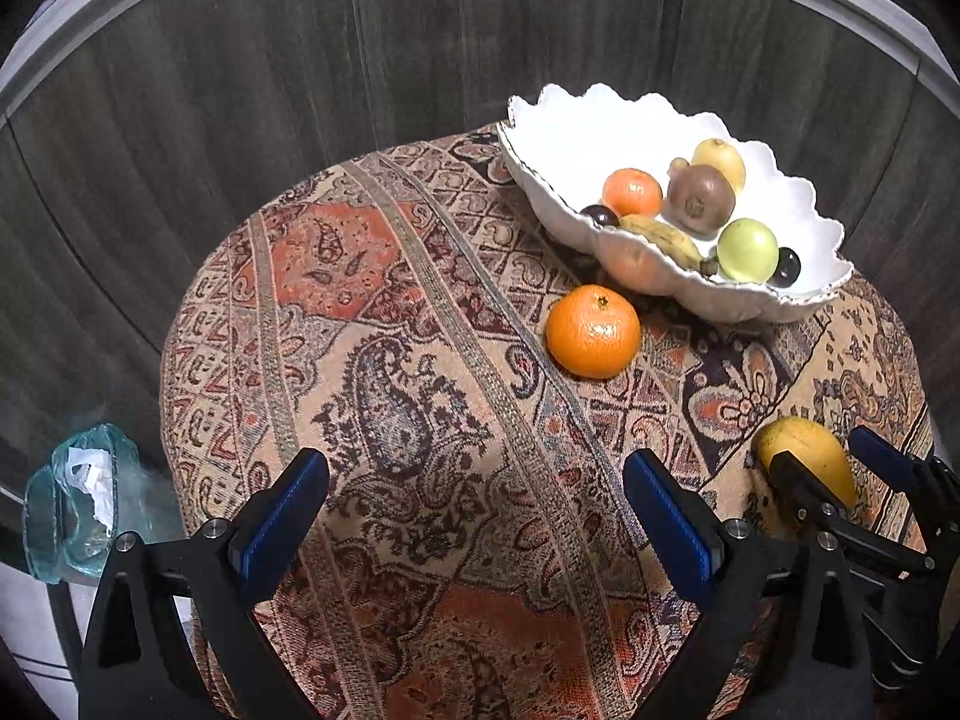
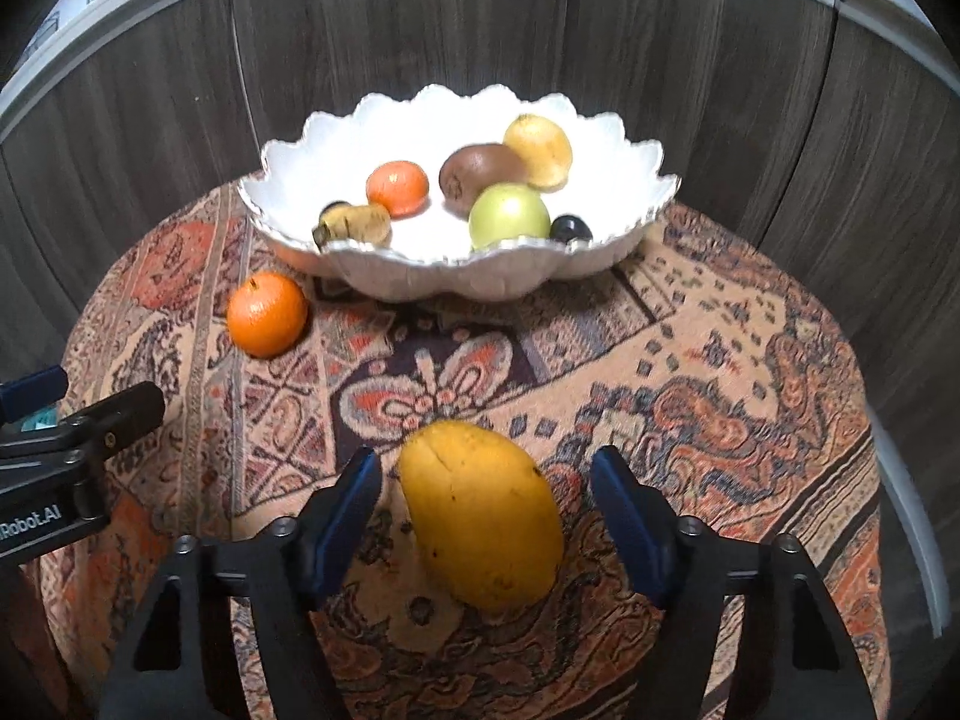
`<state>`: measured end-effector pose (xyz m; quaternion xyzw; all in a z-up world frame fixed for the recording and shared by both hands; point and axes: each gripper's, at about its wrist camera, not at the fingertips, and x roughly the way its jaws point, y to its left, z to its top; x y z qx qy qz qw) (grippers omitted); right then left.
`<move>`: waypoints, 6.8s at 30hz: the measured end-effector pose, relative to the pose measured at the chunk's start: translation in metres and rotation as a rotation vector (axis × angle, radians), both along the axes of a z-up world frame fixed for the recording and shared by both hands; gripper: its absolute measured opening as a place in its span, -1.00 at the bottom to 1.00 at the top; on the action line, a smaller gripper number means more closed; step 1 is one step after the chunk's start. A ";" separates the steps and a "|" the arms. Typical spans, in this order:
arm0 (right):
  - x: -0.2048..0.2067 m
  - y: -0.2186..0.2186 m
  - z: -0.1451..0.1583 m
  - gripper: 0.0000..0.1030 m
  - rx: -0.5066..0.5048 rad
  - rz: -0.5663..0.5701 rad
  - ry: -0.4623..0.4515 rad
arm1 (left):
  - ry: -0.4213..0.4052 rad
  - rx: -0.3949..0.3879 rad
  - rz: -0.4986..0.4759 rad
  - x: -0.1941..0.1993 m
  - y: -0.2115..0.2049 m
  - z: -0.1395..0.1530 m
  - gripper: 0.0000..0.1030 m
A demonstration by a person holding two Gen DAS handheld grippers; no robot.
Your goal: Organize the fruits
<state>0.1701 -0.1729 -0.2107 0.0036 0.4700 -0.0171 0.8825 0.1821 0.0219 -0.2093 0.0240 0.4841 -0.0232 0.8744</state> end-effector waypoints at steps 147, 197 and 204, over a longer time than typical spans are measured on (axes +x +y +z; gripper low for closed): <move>0.142 -0.077 0.051 -0.01 0.094 -0.099 -0.084 | -0.001 -0.018 -0.148 0.162 -0.078 0.025 -0.09; -0.003 -0.050 0.161 0.92 0.058 -0.135 -0.269 | -0.247 0.055 -0.035 0.007 -0.038 0.157 0.99; -0.033 -0.049 0.165 0.92 0.062 -0.129 -0.286 | -0.262 0.059 -0.031 -0.028 -0.038 0.163 0.99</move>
